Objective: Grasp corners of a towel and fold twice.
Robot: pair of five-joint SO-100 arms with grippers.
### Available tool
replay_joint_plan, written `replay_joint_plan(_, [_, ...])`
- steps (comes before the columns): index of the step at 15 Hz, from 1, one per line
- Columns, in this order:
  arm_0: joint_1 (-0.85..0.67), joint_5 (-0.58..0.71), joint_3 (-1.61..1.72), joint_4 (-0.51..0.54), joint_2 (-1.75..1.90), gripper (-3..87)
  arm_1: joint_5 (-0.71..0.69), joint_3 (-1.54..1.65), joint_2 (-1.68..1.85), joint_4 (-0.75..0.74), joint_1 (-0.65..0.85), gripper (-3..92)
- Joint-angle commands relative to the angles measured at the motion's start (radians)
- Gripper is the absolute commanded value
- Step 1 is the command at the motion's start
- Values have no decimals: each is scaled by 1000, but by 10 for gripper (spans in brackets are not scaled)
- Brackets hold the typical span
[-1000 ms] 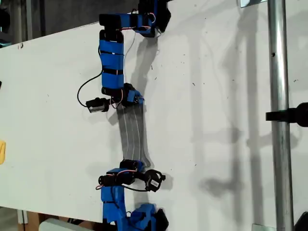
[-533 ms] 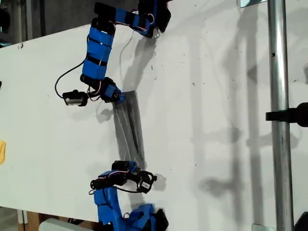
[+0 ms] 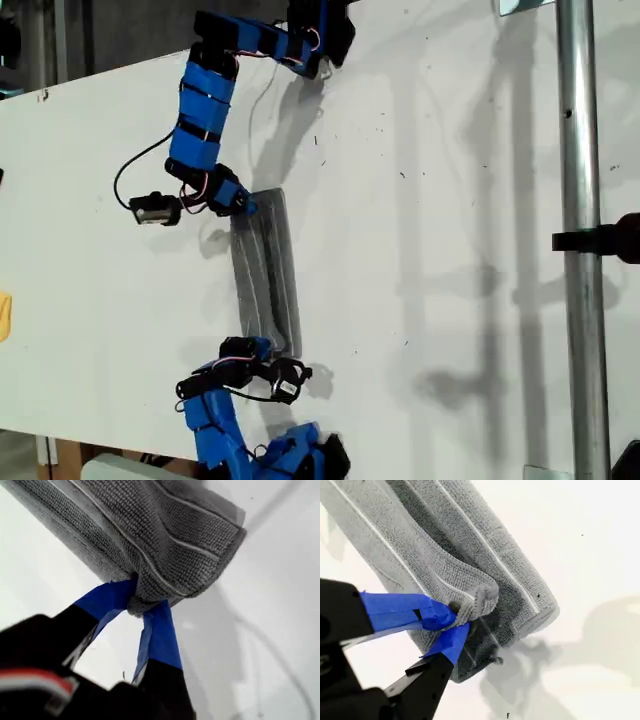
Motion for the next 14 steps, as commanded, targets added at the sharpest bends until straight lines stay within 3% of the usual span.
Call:
replay_joint_plan(1, [58, -46, 9, -15, 6, -26, 46, -2, -3, -17, -52, -2])
replay_joint_plan(4, [89, -107, 130, -130, -9, -26, 72, 21, -55, -43, -61, -2])
replay_joint_plan(7, [72, -123, 163, -166, -57, -19, 75, 14, -89, -34, -52, 25])
replay_joint_plan(8, [58, -150, 155, -130, -58, 91, 75, -6, -92, 11, -55, 199])
replay_joint_plan(10, [41, -169, 112, -18, -37, 423, 64, -35, -44, 114, -61, 414])
replay_joint_plan(14, [6, -169, 57, 143, 97, 467, 61, -15, 129, 295, -6, 463])
